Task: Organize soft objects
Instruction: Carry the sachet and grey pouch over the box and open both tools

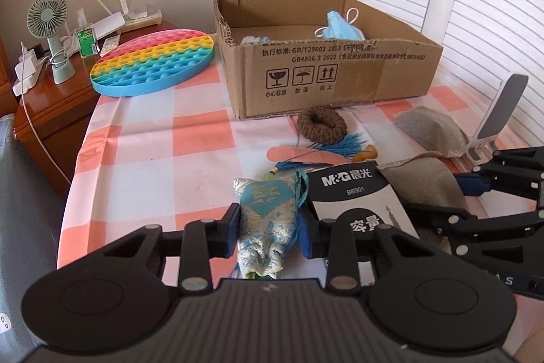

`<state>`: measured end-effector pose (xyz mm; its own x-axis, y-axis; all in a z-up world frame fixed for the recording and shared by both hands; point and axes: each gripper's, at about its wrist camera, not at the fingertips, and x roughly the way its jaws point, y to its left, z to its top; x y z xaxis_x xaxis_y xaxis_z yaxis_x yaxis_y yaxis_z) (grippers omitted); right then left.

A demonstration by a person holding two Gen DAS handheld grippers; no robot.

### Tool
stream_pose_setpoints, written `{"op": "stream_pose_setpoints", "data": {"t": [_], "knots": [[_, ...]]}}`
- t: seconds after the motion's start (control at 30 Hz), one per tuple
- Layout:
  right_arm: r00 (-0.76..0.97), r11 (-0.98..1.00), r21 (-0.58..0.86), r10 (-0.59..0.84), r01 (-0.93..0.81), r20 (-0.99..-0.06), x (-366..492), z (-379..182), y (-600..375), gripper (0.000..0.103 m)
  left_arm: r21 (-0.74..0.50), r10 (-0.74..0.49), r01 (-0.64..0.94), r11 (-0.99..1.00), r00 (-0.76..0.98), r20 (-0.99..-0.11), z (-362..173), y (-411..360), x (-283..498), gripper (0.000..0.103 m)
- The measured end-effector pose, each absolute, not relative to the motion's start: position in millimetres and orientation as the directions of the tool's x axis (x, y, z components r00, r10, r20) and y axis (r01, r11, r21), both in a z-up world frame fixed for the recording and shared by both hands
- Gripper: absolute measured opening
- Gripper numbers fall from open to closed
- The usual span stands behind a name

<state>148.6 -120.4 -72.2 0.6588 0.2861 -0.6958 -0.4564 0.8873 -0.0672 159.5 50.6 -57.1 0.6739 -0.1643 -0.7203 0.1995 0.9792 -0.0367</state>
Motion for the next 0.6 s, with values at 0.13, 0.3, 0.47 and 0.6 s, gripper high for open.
{"op": "stream_pose_setpoints", "data": {"t": [0.13,0.3,0.47,0.6], "knots": [[0.655,0.887,-0.05,0.299,-0.459,-0.694,145.6,-66.8,-122.8,0.032,-0.012,-0.169,0.231,0.973,0.674,-0.72,-49.3,51.0,154.0,0.031],[0.662,0.879,-0.062,0.307,-0.472,-0.684,135.7,-55.3,-126.5,0.032,0.018,-0.181,0.28,0.96,0.669,-0.721,-34.1,53.2,143.4,0.03],[0.666,0.87,-0.081,0.31,-0.487,-0.678,124.3,-44.1,-131.4,0.032,0.022,-0.208,0.323,0.946,0.66,-0.722,-13.5,58.7,130.1,0.029],[0.669,0.865,-0.086,0.315,-0.494,-0.673,114.7,-34.3,-137.3,0.032,0.032,-0.223,0.344,0.938,0.672,-0.706,6.2,62.1,120.9,0.029]]}}
